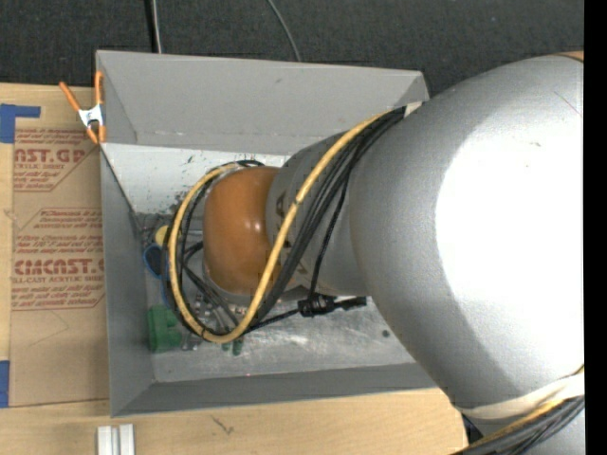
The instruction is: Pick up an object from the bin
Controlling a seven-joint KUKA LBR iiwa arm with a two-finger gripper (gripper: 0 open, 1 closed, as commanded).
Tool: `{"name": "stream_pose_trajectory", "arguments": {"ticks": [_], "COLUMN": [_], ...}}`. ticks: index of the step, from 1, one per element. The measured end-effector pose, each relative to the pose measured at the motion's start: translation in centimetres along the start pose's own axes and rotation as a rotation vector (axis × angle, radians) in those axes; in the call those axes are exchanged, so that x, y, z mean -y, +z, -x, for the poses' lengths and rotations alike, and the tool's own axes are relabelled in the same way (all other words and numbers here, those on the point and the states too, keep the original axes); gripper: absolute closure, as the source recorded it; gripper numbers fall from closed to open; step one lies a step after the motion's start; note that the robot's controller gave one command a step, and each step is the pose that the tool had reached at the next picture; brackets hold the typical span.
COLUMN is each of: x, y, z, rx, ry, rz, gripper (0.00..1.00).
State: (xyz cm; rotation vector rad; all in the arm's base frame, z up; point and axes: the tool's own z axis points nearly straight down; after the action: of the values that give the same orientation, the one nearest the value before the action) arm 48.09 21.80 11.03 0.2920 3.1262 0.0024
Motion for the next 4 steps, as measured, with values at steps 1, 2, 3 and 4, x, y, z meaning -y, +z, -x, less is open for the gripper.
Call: {"name": "stream_pose_trajectory", "arguments": {"ticks": [1, 2, 3, 4], "x": [9.3, 8.9, 15.0, 14.9], "y": [2.2, 2.2, 3.7, 3.7], "z": [5.8, 5.6, 7.5, 7.4], "rx": [-0.001, -0.002, 0.007, 0.008], "ry": [0.145, 0.138, 0.061, 0.058], "rz": [-0.005, -0.003, 0.004, 0.003], "gripper": [1.0, 0.0, 0.0, 0.0]}}
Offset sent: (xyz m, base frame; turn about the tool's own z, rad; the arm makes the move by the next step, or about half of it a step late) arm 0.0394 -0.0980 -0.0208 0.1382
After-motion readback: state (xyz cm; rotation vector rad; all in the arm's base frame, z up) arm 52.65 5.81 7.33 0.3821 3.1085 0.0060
